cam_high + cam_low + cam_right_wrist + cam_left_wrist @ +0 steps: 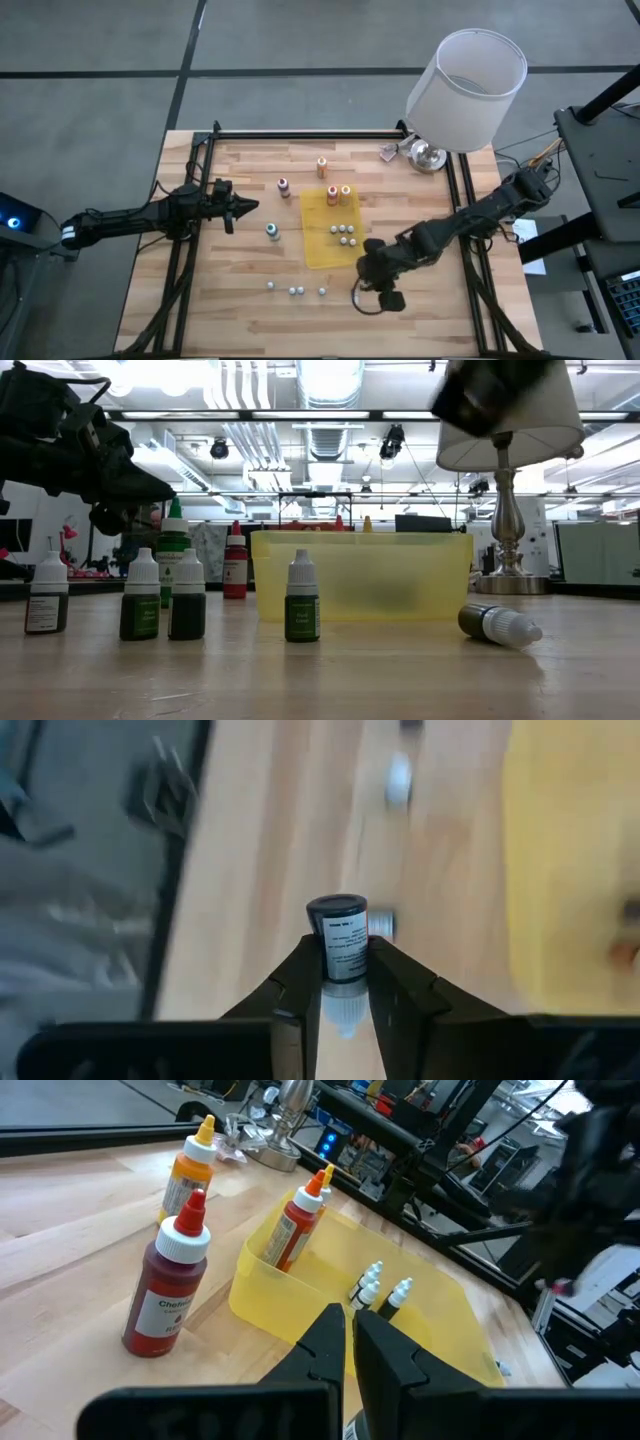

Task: Pick & Place food coloring
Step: Put the small pink food coloring bottle into the bin

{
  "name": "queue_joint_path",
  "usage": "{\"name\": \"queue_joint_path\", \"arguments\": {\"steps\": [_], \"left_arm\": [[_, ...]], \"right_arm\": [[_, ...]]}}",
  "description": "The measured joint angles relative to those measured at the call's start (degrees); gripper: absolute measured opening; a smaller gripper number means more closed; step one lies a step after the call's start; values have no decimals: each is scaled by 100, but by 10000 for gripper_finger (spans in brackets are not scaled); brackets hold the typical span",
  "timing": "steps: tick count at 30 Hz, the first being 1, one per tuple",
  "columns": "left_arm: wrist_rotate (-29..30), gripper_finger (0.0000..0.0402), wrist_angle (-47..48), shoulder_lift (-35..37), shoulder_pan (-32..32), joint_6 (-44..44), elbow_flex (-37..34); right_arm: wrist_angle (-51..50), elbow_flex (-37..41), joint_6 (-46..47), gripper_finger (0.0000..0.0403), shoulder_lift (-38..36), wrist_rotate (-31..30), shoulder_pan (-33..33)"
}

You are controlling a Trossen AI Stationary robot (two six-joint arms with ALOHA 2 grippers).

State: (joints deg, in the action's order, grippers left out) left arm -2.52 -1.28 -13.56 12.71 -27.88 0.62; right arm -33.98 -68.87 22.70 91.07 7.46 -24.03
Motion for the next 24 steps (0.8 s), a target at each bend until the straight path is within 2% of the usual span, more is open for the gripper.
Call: {"name": "queue_joint_path", "arguments": {"steps": [5, 13, 18, 24], "left_arm": [[-2, 0, 0, 2, 2, 0, 0], [-1, 0, 0, 0, 1, 0, 0], [0, 0, 0, 2, 1, 0, 0], [0, 0, 0, 2, 0, 0, 0]], "right_arm": [[9, -809, 0, 59, -4, -272, 207], [36, -1731, 270, 59, -7, -1500, 509], [399, -1872, 901, 59, -14, -2149, 857], [1435, -1837, 1463, 59, -33, -2268, 1453]]}}
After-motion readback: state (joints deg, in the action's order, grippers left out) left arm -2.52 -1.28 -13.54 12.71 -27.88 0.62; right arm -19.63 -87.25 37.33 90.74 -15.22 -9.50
